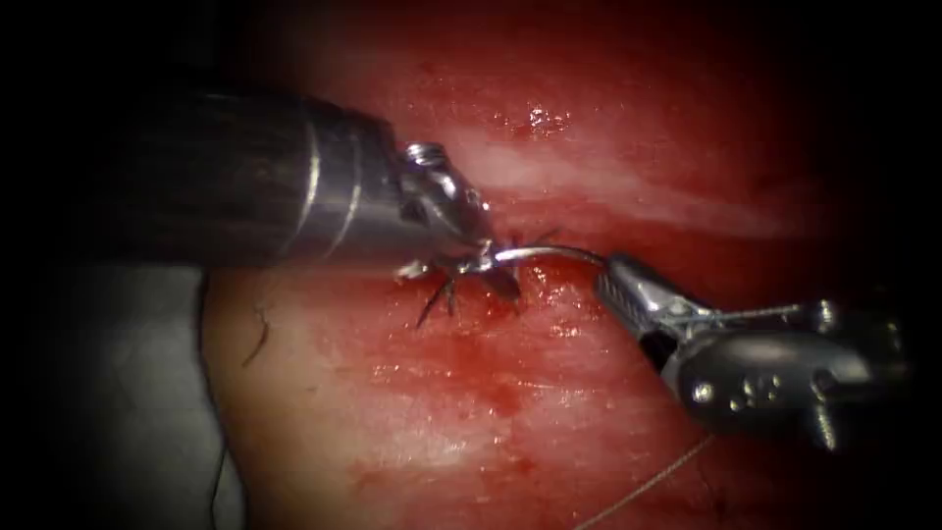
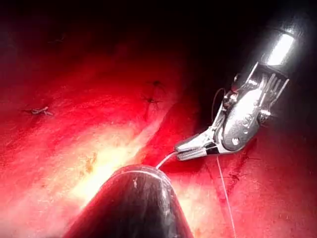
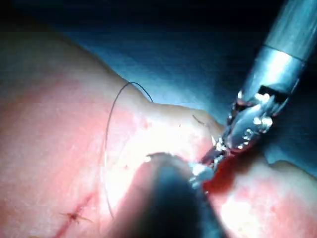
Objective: Wound Closure
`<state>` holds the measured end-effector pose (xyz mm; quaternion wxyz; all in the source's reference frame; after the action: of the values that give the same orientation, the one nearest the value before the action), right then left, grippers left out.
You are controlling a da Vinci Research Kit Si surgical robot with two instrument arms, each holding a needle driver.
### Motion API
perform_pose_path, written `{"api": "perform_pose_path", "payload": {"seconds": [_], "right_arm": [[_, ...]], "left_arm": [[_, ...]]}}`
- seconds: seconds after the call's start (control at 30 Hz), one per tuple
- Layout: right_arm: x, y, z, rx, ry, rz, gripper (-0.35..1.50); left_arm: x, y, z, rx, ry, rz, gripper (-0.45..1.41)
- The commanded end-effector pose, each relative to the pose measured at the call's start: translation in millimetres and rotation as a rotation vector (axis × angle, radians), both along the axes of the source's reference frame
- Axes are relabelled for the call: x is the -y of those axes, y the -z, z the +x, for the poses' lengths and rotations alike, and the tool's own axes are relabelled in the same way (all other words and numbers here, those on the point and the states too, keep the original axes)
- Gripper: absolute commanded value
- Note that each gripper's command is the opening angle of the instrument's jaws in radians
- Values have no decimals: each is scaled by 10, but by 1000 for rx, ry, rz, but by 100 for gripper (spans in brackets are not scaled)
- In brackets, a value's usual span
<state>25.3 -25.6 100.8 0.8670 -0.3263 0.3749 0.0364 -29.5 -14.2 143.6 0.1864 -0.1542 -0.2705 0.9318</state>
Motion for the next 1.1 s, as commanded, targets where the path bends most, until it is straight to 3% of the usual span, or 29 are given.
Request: {"api": "perform_pose_path", "payload": {"seconds": [0.03, 0.1, 0.33, 0.37, 0.4, 0.43, 0.47, 0.5, 0.7, 1.1], "right_arm": [[7, -5, 6, 0, 1, 3, -35], [7, -5, 7, 0, 1, 3, -35], [8, -4, 7, -7, -4, 12, -35], [6, -3, 7, -64, -48, 75, 19], [6, -3, 6, -91, -81, 110, 54], [4, -3, 6, -111, -113, 135, 101], [1, -2, 5, -116, -135, 152, 128], [-1, -2, 5, -122, -145, 160, 136], [-1, -2, -6, -168, -187, 174, 136], [-12, -2, -16, -414, -300, 293, 136]], "left_arm": [[6, -5, -4, 1, -2, 4, -23], [5, -2, -3, 1, -3, 4, -45], [4, -2, -3, -16, -3, -16, -45], [4, -2, -4, -14, 2, -18, -45], [4, -2, -4, -10, 6, -21, -45], [4, -2, -4, -10, 15, -21, -45], [3, -2, -4, -13, 38, -21, -45], [1, -2, -4, -13, 48, -20, -45], [-12, 4, 1, 44, 116, -49, -45], [-6, 4, -24, 339, 440, -76, -45]]}}
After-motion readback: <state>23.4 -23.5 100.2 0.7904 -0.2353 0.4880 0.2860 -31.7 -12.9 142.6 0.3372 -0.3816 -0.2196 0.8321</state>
